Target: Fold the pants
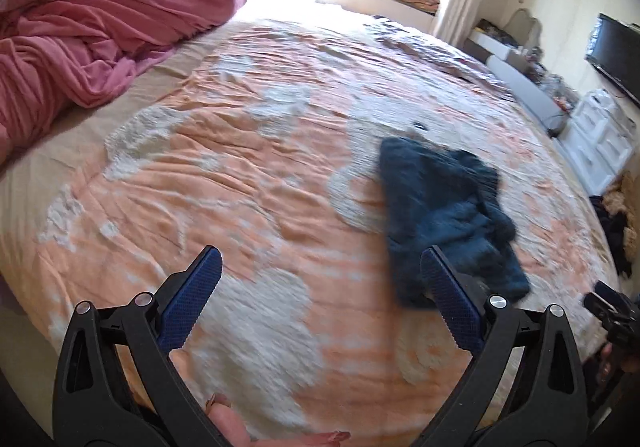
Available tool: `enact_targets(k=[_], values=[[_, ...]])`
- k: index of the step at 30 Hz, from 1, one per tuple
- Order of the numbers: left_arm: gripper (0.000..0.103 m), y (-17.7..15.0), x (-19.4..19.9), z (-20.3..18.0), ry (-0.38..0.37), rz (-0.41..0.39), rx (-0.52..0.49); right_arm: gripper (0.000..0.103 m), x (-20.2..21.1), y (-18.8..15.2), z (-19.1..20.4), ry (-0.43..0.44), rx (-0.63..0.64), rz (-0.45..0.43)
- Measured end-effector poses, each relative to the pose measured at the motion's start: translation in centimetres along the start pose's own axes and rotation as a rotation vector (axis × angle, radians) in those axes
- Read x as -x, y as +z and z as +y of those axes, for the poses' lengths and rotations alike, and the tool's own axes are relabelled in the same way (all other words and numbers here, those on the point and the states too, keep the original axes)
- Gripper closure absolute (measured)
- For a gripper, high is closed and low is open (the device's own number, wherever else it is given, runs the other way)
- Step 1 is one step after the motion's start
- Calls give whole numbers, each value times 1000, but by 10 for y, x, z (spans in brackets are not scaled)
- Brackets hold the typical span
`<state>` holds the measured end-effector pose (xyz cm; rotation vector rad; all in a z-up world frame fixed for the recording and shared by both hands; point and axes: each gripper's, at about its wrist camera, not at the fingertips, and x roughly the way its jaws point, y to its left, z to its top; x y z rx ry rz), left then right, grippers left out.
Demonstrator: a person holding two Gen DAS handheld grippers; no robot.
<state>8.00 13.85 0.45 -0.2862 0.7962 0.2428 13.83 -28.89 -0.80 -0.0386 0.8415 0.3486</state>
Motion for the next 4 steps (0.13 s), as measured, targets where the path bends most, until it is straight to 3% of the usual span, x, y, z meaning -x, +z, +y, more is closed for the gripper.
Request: enact_targets(k=[2,4], values=[[9,27,-31,27,103,30,9,5,-12,10,-43,-68,-77,7],[9,49,-61,53,152,51,10,5,-27,22,-95,-163,-168,13]])
